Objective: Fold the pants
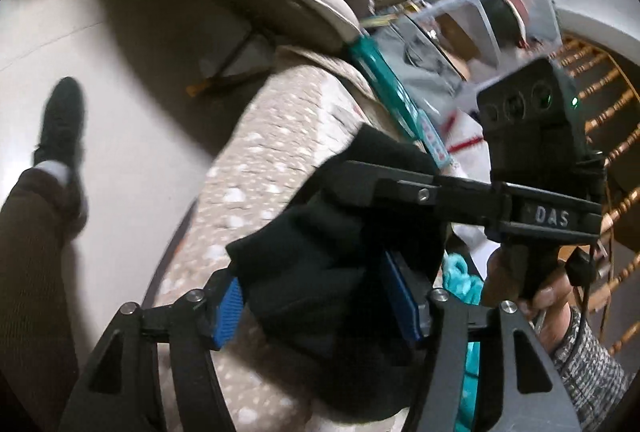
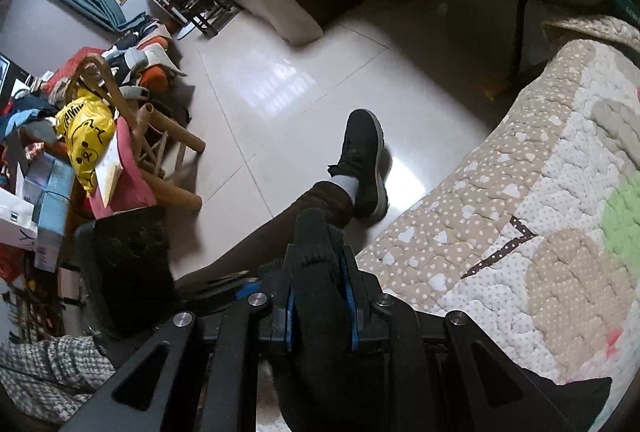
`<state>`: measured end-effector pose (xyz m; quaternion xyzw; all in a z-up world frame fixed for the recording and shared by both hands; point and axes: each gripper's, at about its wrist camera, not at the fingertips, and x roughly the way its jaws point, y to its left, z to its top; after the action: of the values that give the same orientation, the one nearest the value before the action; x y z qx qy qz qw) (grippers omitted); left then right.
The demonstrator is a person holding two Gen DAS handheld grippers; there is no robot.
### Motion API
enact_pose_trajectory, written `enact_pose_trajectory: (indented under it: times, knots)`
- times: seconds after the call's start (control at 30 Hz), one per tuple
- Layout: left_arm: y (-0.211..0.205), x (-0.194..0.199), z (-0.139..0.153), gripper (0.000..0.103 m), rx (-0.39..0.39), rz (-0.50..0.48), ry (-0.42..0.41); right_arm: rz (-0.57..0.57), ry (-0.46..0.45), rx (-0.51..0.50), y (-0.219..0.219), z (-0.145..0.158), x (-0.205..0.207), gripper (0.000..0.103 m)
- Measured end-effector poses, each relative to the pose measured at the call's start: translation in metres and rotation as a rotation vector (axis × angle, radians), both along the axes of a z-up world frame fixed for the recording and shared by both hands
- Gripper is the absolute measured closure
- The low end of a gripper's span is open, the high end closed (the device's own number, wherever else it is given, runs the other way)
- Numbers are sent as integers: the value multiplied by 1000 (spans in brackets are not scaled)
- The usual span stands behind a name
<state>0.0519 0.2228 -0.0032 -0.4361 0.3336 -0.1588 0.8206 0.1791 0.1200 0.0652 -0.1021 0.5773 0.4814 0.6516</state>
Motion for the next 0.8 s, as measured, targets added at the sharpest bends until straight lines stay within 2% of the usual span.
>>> enact_pose_trajectory:
  times: [0.1,0.17,0.2,0.27,0.37,0.5,0.67,0.8]
  knots:
    - [-1,9,-8,39,-28,-13,18,5,2,-7,0,0,-2,83]
    - [0,12,-15,42,-83,-37,48,-1,5,-10,-1,-2,-1,83]
    - [1,13,-18,56,-110,-59,60,-5,9,-8,-1,-4,0,83]
    - [2,13,-21,70,-129,-77,79,-6,13,-5,0,-6,0,83]
    - [0,9,-14,80,-110,-72,80,-1,5,-12,2,-8,-3,82]
    - [-11,4,8,84,-29,-68,66,-2,-16,-2,0,-1,-8,83]
    - [-28,-4,37,84,-9,-83,35,-22,-42,49,-23,23,-16,83]
    - [-67,-9,61,84,26,-142,13,-43,-71,88,-58,48,-26,83]
